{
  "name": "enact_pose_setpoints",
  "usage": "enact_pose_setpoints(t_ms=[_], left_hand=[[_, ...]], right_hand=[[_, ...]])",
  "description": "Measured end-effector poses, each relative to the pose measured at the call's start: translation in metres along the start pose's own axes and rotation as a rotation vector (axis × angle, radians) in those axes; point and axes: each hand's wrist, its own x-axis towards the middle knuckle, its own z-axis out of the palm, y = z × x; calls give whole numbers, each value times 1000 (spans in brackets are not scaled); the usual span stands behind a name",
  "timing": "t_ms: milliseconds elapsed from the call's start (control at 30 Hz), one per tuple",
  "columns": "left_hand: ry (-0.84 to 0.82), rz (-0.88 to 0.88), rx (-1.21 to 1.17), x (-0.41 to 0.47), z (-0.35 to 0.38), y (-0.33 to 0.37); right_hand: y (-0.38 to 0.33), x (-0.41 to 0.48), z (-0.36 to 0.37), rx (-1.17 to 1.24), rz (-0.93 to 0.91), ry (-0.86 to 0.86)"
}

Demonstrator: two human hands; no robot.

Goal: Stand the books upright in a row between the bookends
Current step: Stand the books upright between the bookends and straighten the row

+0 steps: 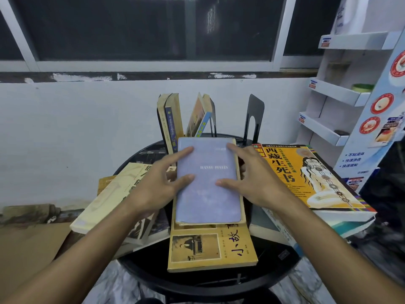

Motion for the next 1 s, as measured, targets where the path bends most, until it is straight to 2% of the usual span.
enact_pose_setpoints(t_ms=[200, 433, 600, 700, 767, 1000], left_hand=[[146, 227, 68, 6, -6, 11], [255, 319, 96, 9, -2, 0], [163, 331, 75, 1, -5, -2], [87, 328, 57, -3, -10, -3], [64, 325, 51, -5, -12, -5], [7, 392, 7, -20, -9, -4]], right_hand=[[-6, 16, -3, 133, -170, 146], [-2, 28, -3, 173, -289, 140], [1, 21, -4, 79, -319, 153], [-4, 16, -3, -194, -370, 296], [-7, 12, -2, -282, -411, 334], [-13, -2, 0, -175, -407, 154]])
